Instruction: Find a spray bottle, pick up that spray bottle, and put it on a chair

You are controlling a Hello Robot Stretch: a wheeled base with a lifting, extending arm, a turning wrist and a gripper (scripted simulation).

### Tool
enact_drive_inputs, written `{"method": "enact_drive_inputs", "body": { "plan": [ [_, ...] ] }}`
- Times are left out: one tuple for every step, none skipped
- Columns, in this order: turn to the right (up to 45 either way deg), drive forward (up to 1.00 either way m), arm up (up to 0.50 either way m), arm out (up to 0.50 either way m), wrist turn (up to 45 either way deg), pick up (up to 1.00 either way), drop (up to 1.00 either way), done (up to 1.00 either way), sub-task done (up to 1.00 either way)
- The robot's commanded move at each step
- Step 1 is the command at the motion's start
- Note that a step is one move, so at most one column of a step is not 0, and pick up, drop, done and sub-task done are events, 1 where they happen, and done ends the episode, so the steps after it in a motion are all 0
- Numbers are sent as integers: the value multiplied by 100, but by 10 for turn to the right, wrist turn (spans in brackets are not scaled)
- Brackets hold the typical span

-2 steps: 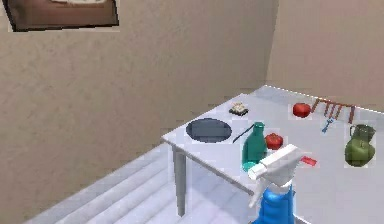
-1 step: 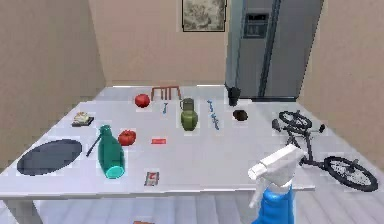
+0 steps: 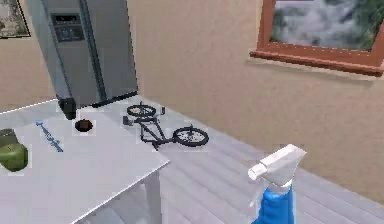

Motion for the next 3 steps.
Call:
{"method": "enact_drive_inputs", "body": {
  "plan": [
    [0, 50, 0, 0, 0, 0, 0, 0, 0],
    [-450, 0, 0, 0, 0, 0, 0, 0, 0],
    [-450, 0, 0, 0, 0, 0, 0, 0, 0]
  ]
}}
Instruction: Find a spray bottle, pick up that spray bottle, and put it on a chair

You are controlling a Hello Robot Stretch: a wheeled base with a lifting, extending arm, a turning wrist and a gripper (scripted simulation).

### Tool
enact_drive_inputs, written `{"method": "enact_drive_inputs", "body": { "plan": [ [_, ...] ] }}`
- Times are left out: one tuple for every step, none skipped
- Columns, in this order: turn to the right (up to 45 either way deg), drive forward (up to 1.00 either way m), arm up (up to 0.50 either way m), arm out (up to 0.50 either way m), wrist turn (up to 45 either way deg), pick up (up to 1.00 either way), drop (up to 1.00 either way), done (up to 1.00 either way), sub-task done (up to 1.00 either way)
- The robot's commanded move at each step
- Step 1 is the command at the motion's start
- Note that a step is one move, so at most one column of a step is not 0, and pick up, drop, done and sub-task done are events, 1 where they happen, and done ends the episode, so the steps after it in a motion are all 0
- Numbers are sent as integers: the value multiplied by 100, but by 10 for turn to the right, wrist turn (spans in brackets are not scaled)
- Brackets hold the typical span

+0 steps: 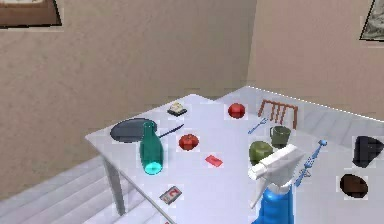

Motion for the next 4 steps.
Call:
{"method": "enact_drive_inputs", "body": {
  "plan": [
    [-450, 0, 0, 0, 0, 0, 0, 0, 0],
    [-210, 0, 0, 0, 0, 0, 0, 0, 0],
    [0, 0, 0, 24, 0, 0, 0, 0, 0],
    [0, 0, 0, 0, 390, 0, 0, 0, 0]
  ]
}}
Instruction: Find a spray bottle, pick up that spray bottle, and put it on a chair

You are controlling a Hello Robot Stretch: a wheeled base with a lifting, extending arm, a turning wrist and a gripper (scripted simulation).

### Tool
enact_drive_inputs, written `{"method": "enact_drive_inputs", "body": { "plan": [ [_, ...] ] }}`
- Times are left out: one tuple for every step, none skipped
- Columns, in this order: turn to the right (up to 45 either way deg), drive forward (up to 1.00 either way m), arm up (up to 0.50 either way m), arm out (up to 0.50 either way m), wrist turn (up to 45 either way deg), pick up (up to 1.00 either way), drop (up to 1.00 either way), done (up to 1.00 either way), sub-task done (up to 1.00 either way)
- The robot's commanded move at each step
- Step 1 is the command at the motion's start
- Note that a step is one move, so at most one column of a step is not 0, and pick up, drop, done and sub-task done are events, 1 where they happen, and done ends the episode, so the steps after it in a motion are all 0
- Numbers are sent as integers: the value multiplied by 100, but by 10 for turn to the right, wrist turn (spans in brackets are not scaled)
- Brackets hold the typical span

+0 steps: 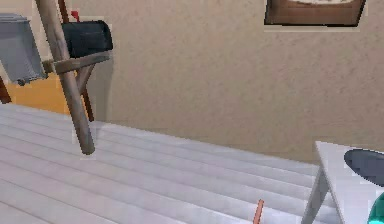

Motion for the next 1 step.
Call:
{"method": "enact_drive_inputs", "body": {
  "plan": [
    [0, 0, -42, 0, 0, 0, 0, 0, 0]
  ]
}}
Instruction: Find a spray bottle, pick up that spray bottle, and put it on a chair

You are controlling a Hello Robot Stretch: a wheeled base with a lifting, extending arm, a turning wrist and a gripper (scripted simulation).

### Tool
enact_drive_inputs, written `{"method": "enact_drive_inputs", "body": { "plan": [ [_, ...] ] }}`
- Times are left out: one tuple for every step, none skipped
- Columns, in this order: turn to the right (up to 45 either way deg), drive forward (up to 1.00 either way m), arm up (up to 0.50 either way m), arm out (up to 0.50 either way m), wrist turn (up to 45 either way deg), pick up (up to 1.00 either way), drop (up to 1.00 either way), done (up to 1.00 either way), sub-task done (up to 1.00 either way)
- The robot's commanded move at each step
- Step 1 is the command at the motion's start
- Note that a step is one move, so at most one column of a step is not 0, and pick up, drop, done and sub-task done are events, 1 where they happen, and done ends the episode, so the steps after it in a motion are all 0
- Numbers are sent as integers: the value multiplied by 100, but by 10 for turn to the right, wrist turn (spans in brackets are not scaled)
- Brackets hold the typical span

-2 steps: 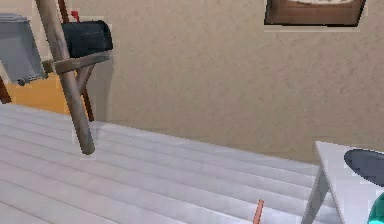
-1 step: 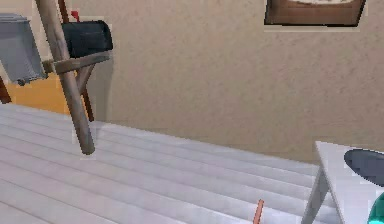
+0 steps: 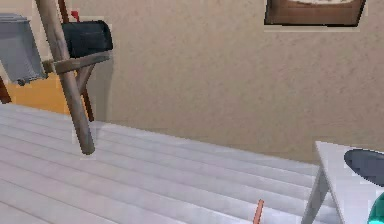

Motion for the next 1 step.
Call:
{"method": "enact_drive_inputs", "body": {
  "plan": [
    [0, 0, -50, 0, 0, 0, 0, 0, 0]
  ]
}}
